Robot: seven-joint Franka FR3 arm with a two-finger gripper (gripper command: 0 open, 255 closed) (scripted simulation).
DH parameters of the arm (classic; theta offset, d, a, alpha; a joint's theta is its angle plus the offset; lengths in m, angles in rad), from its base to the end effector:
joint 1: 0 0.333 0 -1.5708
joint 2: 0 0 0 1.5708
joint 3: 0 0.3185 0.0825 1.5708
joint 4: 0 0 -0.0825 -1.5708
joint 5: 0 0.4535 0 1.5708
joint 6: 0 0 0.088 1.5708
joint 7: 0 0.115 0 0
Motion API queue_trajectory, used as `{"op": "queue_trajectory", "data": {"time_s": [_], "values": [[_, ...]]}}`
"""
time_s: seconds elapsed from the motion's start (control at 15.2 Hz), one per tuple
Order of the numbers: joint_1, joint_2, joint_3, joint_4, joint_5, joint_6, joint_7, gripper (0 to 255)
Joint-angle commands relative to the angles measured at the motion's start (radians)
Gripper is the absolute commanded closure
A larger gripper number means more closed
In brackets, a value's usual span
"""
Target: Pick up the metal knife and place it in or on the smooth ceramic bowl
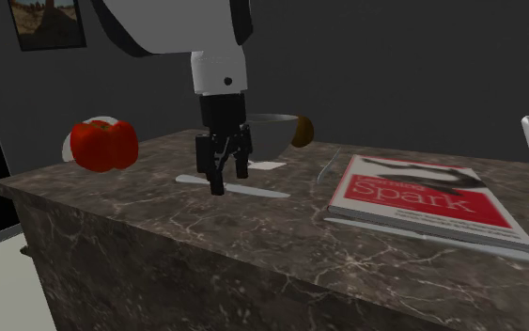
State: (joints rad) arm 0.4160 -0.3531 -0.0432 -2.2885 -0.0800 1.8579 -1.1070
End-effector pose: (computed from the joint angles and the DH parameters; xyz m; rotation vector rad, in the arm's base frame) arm 0.4677 0.1751 0.4543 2.2656 2.1291 -0.1466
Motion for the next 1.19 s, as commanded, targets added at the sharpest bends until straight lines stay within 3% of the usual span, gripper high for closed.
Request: {"op": "queue_trajectory", "data": {"time_s": [0.0, 0.26, 0.33, 0.92, 1.12], "values": [[0.000, 0.000, 0.000, -0.002, 0.000, 0.002, 0.000, 0], [0.000, 0.000, 0.000, -0.001, 0.000, 0.002, 0.000, 0], [0.000, 0.000, 0.000, -0.001, 0.000, 0.002, 0.000, 255], [0.000, 0.000, 0.000, -0.001, 0.000, 0.002, 0.000, 255], [0.000, -0.006, 0.000, 0.033, 0.001, -0.039, -0.002, 255]]}}
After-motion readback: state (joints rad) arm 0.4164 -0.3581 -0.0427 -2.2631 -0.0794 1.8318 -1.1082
